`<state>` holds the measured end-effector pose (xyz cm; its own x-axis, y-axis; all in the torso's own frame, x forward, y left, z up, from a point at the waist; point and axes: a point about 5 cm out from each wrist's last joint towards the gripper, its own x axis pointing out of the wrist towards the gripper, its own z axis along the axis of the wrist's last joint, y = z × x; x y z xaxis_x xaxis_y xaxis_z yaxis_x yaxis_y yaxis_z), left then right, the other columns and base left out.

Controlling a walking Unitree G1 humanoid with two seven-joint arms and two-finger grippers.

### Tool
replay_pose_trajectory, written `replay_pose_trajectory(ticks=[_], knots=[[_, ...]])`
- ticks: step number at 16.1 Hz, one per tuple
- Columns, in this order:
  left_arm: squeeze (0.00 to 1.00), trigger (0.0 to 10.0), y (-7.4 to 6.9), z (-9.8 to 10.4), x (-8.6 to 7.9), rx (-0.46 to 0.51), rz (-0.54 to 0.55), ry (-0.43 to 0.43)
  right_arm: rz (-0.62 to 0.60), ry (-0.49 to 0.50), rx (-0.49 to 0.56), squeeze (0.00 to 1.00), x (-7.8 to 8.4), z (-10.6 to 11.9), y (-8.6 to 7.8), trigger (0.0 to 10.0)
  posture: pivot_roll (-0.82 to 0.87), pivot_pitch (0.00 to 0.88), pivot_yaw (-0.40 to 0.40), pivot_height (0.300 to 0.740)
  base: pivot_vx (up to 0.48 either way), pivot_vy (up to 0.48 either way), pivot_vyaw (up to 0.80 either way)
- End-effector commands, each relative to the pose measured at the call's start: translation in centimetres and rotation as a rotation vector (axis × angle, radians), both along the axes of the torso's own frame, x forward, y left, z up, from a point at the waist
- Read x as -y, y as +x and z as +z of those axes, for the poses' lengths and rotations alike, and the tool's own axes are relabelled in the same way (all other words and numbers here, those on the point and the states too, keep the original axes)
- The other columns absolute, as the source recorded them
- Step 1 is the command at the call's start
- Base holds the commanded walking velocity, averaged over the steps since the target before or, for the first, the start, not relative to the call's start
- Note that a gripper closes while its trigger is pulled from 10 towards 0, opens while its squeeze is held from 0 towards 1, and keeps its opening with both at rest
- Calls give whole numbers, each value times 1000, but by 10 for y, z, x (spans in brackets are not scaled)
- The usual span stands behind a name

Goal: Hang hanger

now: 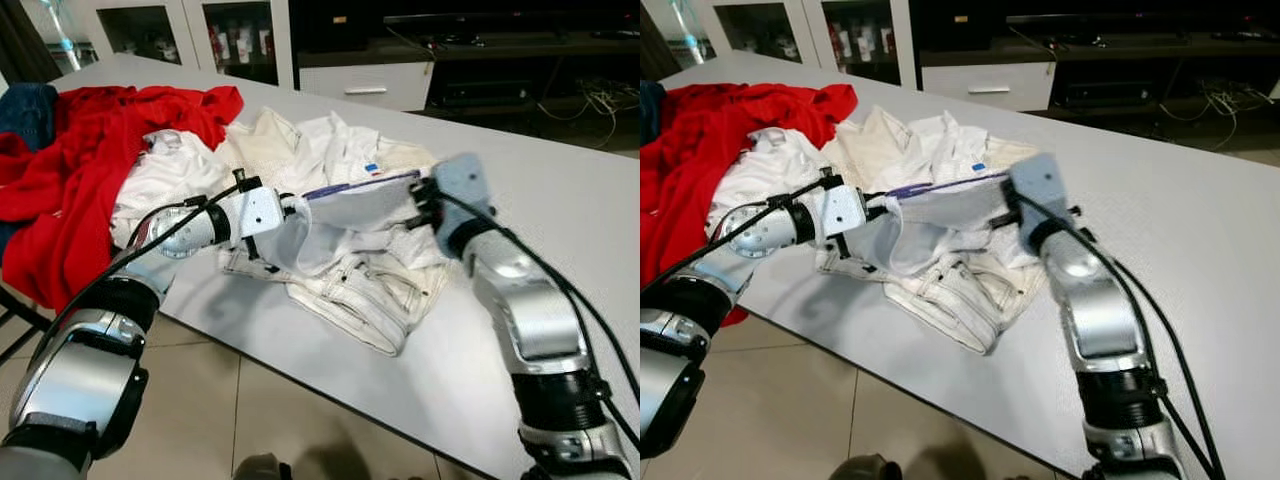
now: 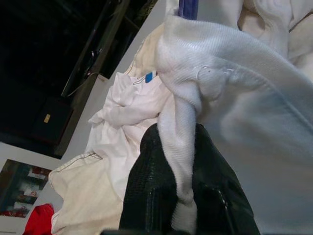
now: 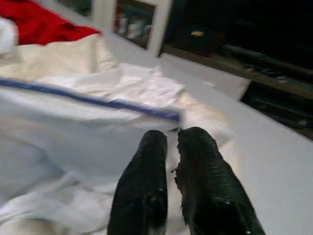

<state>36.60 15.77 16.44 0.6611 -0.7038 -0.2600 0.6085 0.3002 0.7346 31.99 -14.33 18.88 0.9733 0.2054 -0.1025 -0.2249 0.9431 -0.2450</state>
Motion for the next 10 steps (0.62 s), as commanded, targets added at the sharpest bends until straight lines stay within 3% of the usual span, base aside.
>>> replay_pose_trajectory(ticks=[1, 10], knots=[[0, 10000, 0, 3, -2, 9, 4, -11, -67, -8, 12, 1000, 6, 2, -3, 10000, 124, 0, 49, 740, 0, 0, 0], [0, 10000, 1, 4, -1, 15, 5, -11, -35, 70, -49, 1000, -13, -4, -6, 10000, 128, 0, 47, 740, 0, 0, 0]])
